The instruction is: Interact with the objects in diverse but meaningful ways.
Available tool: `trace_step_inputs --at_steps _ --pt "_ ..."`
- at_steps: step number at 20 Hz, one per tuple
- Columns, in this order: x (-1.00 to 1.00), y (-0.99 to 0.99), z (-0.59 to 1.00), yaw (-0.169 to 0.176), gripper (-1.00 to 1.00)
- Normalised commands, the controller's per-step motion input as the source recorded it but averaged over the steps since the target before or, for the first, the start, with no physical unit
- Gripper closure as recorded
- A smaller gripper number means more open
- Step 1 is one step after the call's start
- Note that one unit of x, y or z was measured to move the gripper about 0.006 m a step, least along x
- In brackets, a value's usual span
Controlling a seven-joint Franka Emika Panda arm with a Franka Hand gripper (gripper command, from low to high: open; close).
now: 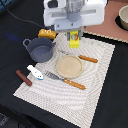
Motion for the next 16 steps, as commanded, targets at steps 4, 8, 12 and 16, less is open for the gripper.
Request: trace_step_inputs --at_steps 4,8,12,16 --pt "0.44 -0.89 -0.01 0.029 1.00" --pt "0.45 -0.90 0.00 0.018 1.00" --pt "0.54 -0.81 -0.01 0.025 1.00" --pt "0.65 -0.67 0.00 0.018 1.00"
